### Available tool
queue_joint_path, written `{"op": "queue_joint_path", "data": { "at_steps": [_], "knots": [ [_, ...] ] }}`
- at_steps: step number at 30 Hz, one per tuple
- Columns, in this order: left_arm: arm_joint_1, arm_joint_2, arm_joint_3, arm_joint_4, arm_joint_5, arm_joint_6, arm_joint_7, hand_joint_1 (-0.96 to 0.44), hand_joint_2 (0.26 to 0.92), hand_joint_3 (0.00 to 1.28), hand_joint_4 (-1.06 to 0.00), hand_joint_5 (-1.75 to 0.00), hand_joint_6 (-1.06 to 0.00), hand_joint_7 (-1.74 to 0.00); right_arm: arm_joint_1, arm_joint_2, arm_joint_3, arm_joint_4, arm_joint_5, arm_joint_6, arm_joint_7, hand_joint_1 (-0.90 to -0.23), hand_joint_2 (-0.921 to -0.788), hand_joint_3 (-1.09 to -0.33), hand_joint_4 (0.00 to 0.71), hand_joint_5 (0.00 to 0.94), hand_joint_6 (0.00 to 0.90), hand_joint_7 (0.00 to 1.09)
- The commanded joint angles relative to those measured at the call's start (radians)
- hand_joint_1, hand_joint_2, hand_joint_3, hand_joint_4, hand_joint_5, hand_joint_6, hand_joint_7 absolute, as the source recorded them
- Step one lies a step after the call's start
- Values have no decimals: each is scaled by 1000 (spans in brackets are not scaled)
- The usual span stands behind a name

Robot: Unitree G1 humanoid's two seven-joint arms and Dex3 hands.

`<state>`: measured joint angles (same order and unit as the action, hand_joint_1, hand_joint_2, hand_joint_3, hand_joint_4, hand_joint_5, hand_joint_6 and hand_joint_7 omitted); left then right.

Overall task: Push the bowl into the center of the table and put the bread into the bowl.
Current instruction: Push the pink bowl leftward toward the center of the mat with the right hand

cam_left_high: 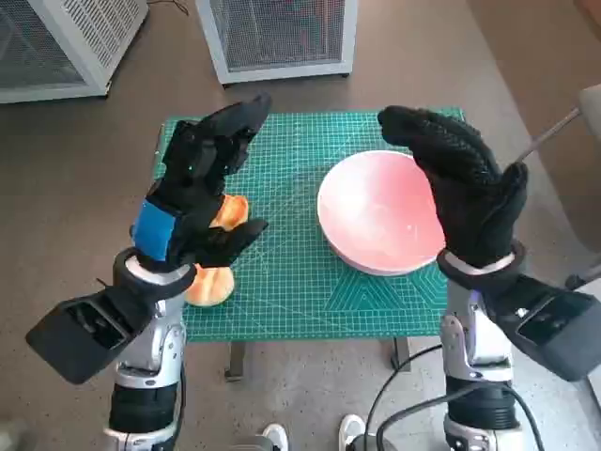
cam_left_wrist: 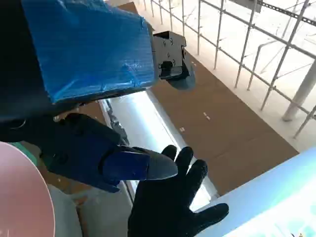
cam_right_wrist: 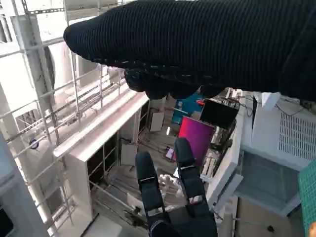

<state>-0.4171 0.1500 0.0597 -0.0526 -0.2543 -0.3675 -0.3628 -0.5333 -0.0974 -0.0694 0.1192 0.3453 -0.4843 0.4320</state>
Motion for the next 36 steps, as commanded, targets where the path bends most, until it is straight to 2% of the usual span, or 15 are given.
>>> {"op": "queue_joint_path", "data": {
  "at_steps": [1, 25, 28, 31, 33, 36],
  "knots": [
    [1, 5, 4, 0, -10, 3, -7, -572, 921, 288, -137, -127, 1, -694, 7, 3, 1, 21, -9, -5, 8, -363, -881, -559, 481, 3, 92, 819],
    [2, 10, 6, -4, -7, 6, -11, -566, 921, 289, -131, -129, 1, -685, 1, 2, 0, 40, -2, -25, 15, -366, -890, -542, 482, 3, 97, 812],
    [3, 10, 6, -1, -7, 3, -12, -566, 921, 289, -130, -129, 1, -685, -1, -6, -10, 50, 7, -26, 21, -366, -890, -540, 482, 3, 98, 811],
    [3, 10, 7, 5, -7, -1, -14, -567, 921, 288, -131, -130, 1, -684, -11, -17, -27, 75, 20, -29, 32, -369, -897, -523, 485, 4, 109, 795],
    [3, 9, 6, 4, -5, -1, -13, -566, 921, 288, -131, -131, 1, -684, -23, -27, -45, 108, 32, -36, 45, -370, -910, -491, 488, 5, 127, 764],
    [3, 8, 5, 4, -3, -1, -12, -565, 921, 289, -131, -132, 1, -685, -46, -43, -78, 174, 46, -59, 64, -369, -917, -470, 489, 5, 138, 739]
  ]
}}
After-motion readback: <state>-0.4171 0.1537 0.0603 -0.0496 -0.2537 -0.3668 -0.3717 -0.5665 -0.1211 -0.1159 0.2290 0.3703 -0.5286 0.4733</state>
